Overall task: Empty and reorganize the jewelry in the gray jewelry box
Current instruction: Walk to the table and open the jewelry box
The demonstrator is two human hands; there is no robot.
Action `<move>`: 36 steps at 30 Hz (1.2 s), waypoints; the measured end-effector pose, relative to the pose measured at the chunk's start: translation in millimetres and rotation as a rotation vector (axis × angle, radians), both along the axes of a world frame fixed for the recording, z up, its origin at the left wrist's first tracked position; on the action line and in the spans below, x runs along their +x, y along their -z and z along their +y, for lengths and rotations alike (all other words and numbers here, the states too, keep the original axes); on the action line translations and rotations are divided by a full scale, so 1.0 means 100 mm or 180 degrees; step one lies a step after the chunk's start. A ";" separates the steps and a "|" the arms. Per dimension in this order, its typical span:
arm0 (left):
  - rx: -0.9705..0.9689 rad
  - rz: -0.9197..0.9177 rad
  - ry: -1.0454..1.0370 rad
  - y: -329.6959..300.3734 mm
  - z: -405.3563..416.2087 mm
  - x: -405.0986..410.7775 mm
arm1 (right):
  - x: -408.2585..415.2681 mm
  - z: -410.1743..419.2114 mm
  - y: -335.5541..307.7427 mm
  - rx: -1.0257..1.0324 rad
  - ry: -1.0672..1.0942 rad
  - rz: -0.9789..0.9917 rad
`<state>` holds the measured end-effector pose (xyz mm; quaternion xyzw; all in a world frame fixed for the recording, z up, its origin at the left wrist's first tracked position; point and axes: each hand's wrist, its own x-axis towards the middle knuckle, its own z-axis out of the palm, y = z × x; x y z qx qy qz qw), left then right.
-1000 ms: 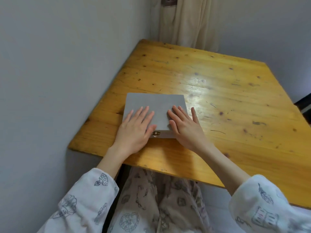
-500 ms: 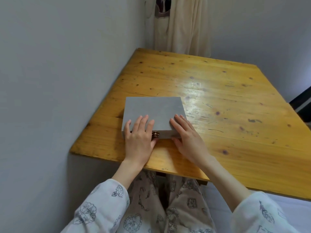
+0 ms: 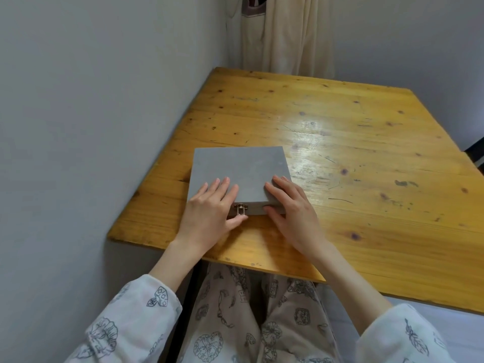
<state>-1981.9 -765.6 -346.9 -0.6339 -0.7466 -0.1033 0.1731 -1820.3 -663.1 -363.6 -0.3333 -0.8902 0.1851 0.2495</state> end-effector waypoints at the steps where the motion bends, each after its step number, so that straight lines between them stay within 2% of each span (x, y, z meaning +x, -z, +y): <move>1: 0.0133 -0.0163 -0.0006 -0.02 0.00 0.00 | 0.00 0.01 0.00 0.0001 -0.0009 0.0014; 4: 0.0483 -0.0770 -0.0102 -0.05 0.00 -0.05 | 0.00 0.02 0.00 0.0000 -0.0025 0.0049; 6: 0.0386 -0.1008 -0.0095 0.01 -0.03 -0.07 | 0.00 0.02 0.00 -0.0054 -0.0019 0.0110; 9: 0.0138 -0.0969 0.0033 0.14 -0.12 -0.06 | 0.01 0.01 -0.03 -0.0242 -0.0031 0.0249; 11: 0.0227 -0.0953 -0.0125 0.16 -0.15 -0.07 | 0.01 0.00 -0.05 -0.0388 -0.0043 0.0326; 12: 0.0294 -0.1123 -0.0306 0.16 -0.16 -0.08 | 0.01 0.00 -0.06 -0.0460 -0.0038 0.0343; 15: 0.0532 -0.2460 -0.0996 0.12 -0.23 -0.11 | 0.00 0.01 -0.07 -0.0774 0.0092 0.0377; 17: 0.0603 -0.2934 -0.1086 0.14 -0.26 -0.13 | 0.00 0.00 -0.07 -0.1068 0.0297 0.0448; 24: 0.0748 -0.3355 -0.1058 0.11 -0.29 -0.14 | 0.02 -0.08 -0.11 -0.1248 0.0507 0.0812; 36: 0.0908 -0.3381 -0.0999 -0.57 -0.07 -0.19 | -0.10 0.22 -0.64 -0.1338 0.0590 0.1316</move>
